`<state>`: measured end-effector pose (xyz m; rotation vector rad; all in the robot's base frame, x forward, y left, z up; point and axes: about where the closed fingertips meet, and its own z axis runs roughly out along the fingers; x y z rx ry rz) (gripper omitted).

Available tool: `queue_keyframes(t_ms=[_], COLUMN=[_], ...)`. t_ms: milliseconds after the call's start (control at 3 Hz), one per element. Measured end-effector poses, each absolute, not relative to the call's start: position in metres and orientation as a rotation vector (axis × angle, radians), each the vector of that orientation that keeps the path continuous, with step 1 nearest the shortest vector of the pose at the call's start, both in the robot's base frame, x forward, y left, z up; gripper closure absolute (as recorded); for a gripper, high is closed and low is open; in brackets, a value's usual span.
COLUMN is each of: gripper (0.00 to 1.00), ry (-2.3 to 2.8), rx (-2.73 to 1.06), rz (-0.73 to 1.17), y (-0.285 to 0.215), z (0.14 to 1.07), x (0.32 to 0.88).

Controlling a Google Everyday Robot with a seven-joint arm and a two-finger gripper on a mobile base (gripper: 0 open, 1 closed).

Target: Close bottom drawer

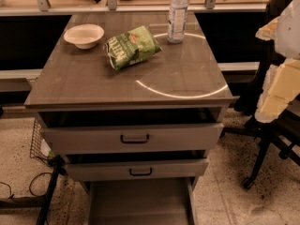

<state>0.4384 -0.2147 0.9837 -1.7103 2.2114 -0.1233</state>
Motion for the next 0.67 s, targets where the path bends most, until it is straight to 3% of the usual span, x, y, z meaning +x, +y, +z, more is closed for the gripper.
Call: queue_keyframes(t_ms=[667], gripper=[0.00], ry=[2.231], rx=[-1.696], rz=[-0.081], y=[-0.231], z=[0.951], x=[0.435])
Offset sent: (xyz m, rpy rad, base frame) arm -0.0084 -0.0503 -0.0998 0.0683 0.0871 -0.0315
